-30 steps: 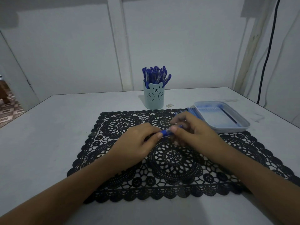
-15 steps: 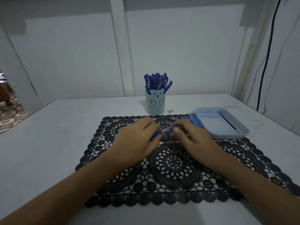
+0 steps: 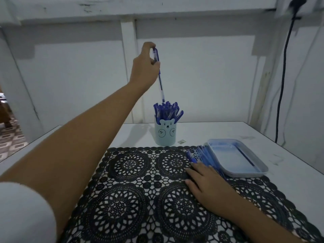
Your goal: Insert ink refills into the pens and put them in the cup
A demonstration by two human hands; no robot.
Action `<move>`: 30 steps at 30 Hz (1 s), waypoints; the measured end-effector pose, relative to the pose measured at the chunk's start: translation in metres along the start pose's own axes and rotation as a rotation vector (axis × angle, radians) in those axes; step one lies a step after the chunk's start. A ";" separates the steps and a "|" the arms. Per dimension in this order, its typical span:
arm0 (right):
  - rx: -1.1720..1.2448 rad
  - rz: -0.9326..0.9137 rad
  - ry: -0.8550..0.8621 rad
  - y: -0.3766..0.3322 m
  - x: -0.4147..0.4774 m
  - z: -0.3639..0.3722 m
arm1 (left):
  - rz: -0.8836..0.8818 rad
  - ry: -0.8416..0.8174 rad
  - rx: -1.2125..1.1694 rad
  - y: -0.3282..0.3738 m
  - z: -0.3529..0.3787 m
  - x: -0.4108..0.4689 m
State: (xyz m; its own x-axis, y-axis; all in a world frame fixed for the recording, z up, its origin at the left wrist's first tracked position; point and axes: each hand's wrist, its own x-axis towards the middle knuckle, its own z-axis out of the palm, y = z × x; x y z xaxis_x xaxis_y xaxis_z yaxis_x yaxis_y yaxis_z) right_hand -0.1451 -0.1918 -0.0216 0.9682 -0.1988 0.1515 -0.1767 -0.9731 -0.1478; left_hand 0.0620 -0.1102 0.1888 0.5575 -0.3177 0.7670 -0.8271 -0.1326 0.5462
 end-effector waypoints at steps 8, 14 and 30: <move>-0.009 -0.009 0.009 0.004 0.001 0.005 | -0.058 -0.132 0.199 -0.051 0.045 -0.013; 0.003 -0.026 0.021 0.005 0.002 0.007 | -0.128 -0.297 0.352 -0.075 0.053 -0.034; -0.171 0.052 0.302 0.001 0.000 -0.007 | 0.389 -0.242 0.415 -0.025 -0.011 -0.141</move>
State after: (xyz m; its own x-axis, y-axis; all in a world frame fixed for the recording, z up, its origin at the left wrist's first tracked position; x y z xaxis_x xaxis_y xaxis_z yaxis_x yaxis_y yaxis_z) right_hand -0.1468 -0.1939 -0.0149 0.8654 -0.2495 0.4345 -0.2763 -0.9611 -0.0014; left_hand 0.0045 -0.0521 0.0708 0.2174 -0.6136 0.7591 -0.9527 -0.3027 0.0282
